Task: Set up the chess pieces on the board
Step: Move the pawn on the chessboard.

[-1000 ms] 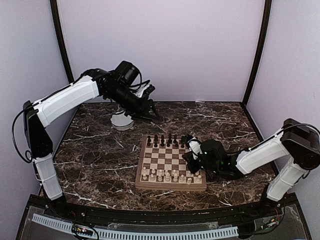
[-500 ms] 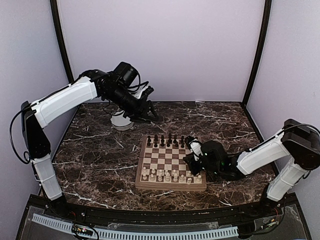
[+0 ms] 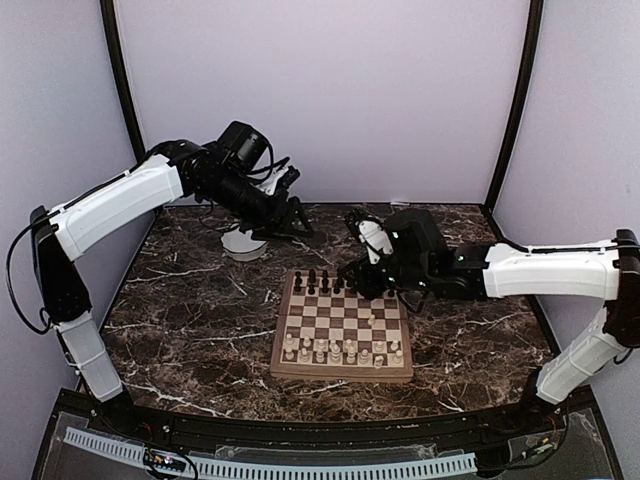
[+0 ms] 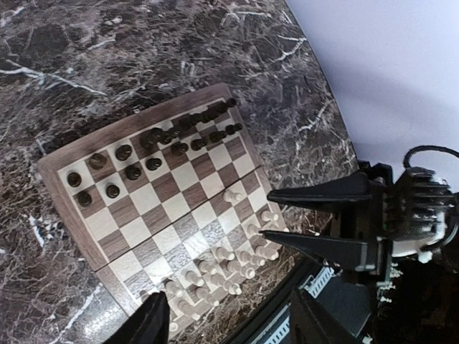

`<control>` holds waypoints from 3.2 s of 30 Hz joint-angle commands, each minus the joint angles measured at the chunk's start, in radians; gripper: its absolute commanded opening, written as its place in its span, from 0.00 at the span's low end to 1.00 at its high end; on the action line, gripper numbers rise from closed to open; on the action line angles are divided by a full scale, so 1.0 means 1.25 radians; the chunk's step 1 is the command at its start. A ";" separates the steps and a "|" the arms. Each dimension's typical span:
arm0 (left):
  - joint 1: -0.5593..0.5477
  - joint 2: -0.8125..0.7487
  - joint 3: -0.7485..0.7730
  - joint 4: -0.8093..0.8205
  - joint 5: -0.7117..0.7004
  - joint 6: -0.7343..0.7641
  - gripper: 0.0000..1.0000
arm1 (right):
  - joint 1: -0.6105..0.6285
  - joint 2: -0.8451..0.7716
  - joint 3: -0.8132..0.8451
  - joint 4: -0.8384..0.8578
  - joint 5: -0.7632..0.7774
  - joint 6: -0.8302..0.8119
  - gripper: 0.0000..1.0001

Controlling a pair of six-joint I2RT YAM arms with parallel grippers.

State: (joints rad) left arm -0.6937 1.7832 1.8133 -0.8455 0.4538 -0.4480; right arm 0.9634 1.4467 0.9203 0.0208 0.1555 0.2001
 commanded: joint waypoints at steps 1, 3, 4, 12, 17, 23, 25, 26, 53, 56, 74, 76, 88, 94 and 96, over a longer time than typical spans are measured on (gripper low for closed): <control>0.001 -0.078 -0.036 -0.001 -0.136 0.014 0.70 | 0.008 0.114 0.191 -0.370 -0.061 0.029 0.30; 0.003 -0.107 -0.110 0.037 -0.189 0.017 0.93 | 0.008 0.171 0.279 -0.494 -0.059 0.042 0.29; 0.005 -0.129 -0.135 0.054 -0.233 0.012 0.98 | 0.008 0.191 0.312 -0.540 -0.054 0.050 0.28; 0.021 -0.278 -0.414 0.323 -0.236 -0.014 0.99 | -0.010 0.246 0.403 -0.716 -0.047 0.076 0.25; 0.022 -0.324 -0.487 0.396 -0.202 -0.028 0.88 | -0.064 0.273 0.377 -0.740 -0.108 0.063 0.22; 0.022 -0.284 -0.445 0.346 -0.170 -0.030 0.84 | -0.116 0.287 0.376 -0.722 -0.162 0.051 0.22; 0.021 -0.284 -0.444 0.346 -0.169 -0.033 0.84 | -0.118 0.296 0.384 -0.722 -0.166 0.044 0.23; 0.022 -0.284 -0.445 0.347 -0.168 -0.034 0.84 | -0.119 0.301 0.388 -0.724 -0.169 0.039 0.24; 0.022 -0.255 -0.438 0.337 -0.150 -0.040 0.82 | -0.120 0.383 0.471 -0.758 -0.190 -0.002 0.10; 0.022 -0.248 -0.432 0.334 -0.148 -0.036 0.82 | -0.120 0.383 0.468 -0.762 -0.190 0.000 0.15; 0.022 -0.238 -0.429 0.330 -0.132 -0.036 0.81 | -0.117 0.385 0.448 -0.780 -0.180 0.022 0.18; 0.022 -0.242 -0.433 0.330 -0.132 -0.037 0.81 | -0.115 0.384 0.448 -0.782 -0.184 0.023 0.14; 0.022 -0.266 -0.465 0.340 -0.135 -0.051 0.81 | -0.051 0.364 0.475 -0.803 -0.205 0.039 0.05; 0.021 -0.268 -0.473 0.344 -0.128 -0.055 0.80 | -0.037 0.364 0.475 -0.807 -0.198 0.045 0.05; 0.022 -0.269 -0.474 0.344 -0.124 -0.056 0.81 | -0.036 0.363 0.475 -0.808 -0.195 0.047 0.07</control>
State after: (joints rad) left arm -0.6685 1.4899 1.2392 -0.4198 0.2794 -0.5102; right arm 0.9165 1.9244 1.4921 -0.9714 -0.0910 0.2436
